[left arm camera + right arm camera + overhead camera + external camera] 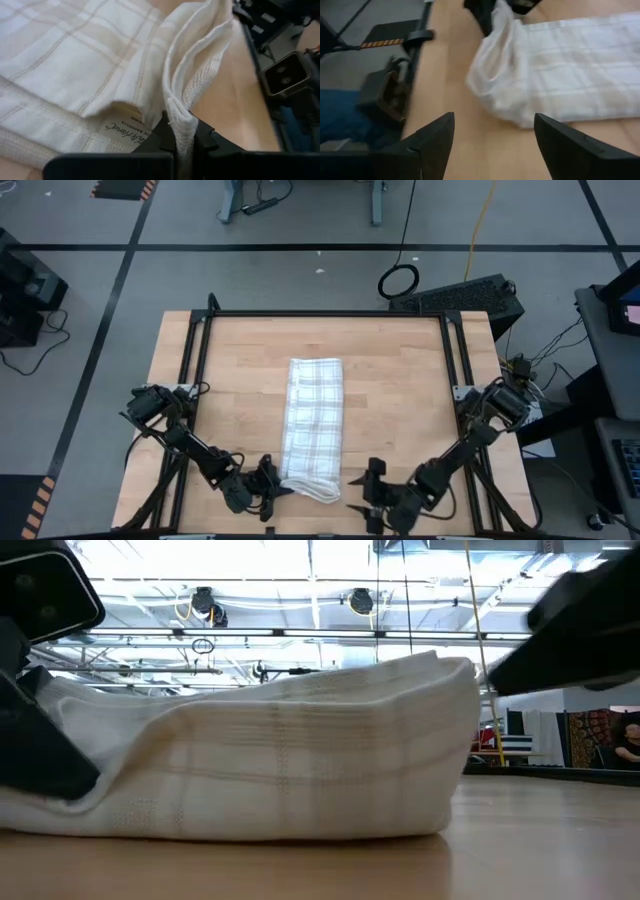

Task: Roll towel
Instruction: Roll the white kitchen towel

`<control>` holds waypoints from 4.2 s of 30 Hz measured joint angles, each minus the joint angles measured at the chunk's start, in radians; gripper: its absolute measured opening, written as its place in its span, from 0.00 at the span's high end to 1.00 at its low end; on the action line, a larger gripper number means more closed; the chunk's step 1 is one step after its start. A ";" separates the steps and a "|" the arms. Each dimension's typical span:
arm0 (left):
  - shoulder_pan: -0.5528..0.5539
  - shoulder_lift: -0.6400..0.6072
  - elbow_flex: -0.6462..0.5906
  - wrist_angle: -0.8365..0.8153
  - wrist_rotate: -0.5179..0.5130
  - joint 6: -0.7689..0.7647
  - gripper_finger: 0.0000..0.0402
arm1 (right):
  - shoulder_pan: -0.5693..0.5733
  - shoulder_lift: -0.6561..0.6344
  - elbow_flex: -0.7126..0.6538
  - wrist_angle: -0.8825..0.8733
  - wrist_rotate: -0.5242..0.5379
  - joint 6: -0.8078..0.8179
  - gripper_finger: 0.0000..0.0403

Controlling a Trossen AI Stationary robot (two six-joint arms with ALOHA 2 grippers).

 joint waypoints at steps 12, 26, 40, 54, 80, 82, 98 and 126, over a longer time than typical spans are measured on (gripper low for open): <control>0.004 0.000 0.000 0.056 0.011 0.005 0.96 | -0.019 0.194 0.000 0.378 0.094 -0.317 0.33; 0.009 0.000 0.000 0.058 0.017 -0.051 0.97 | -0.075 0.273 0.037 0.493 0.118 -0.386 0.70; -0.009 0.000 0.000 0.058 -0.031 0.059 0.61 | -0.130 0.273 0.038 0.466 0.068 -0.071 0.98; -0.138 -0.197 0.002 -0.359 -0.034 -0.096 0.39 | -0.154 0.273 0.038 0.454 0.022 0.168 0.98; -0.168 -0.019 0.198 -0.475 -0.684 0.395 0.36 | -0.164 0.271 0.039 0.487 0.023 0.317 0.98; -0.168 -0.035 0.197 -0.555 -0.755 0.359 0.36 | -0.163 0.272 0.039 0.488 0.023 0.317 0.98; -0.286 -0.196 0.197 -0.710 -0.315 0.264 0.36 | -0.175 0.272 0.039 0.502 0.029 0.375 0.98; -0.192 -0.096 0.195 -0.754 -0.625 0.283 0.95 | -0.176 0.272 0.038 0.507 0.022 0.368 0.98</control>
